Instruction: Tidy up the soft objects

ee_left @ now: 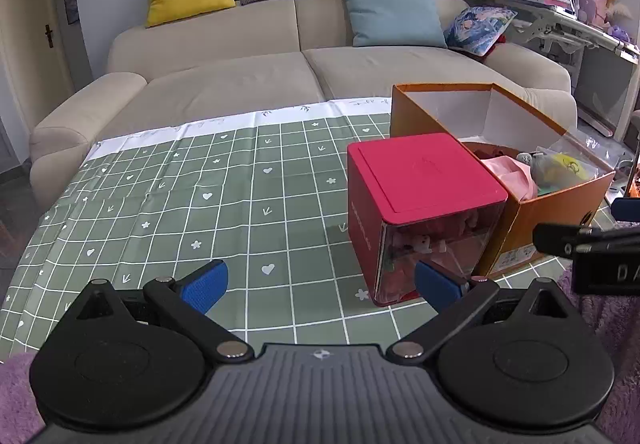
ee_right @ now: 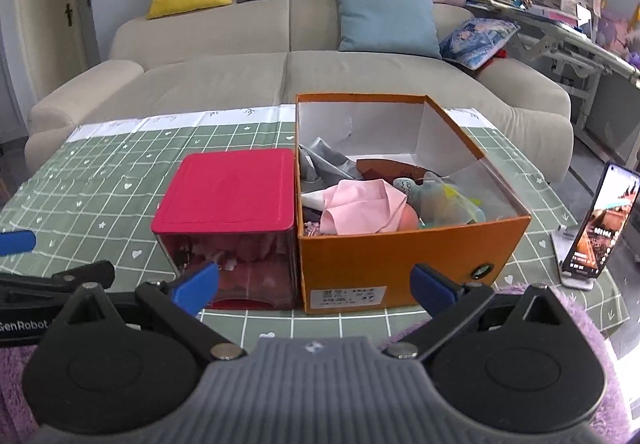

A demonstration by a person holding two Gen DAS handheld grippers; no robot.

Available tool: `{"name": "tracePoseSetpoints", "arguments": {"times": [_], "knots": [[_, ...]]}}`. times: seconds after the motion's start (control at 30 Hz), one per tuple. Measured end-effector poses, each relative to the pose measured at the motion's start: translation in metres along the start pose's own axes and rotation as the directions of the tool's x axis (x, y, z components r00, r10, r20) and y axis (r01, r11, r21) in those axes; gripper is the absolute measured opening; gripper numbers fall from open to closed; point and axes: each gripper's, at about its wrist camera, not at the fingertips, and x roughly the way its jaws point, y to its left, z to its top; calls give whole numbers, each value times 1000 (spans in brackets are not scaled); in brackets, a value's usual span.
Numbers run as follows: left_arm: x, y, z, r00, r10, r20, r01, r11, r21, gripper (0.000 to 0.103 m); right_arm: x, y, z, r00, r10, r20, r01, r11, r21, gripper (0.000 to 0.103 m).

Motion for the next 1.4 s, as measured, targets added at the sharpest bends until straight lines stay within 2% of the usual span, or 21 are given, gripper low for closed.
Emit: {"name": "tracePoseSetpoints", "arguments": {"times": [1.4], "knots": [[-1, -8, -2, 1000, -5, -10, 5, 1000, 5, 103, 2, -9, -1, 1000, -3, -29, 4, 1000, 22, 100]]}}
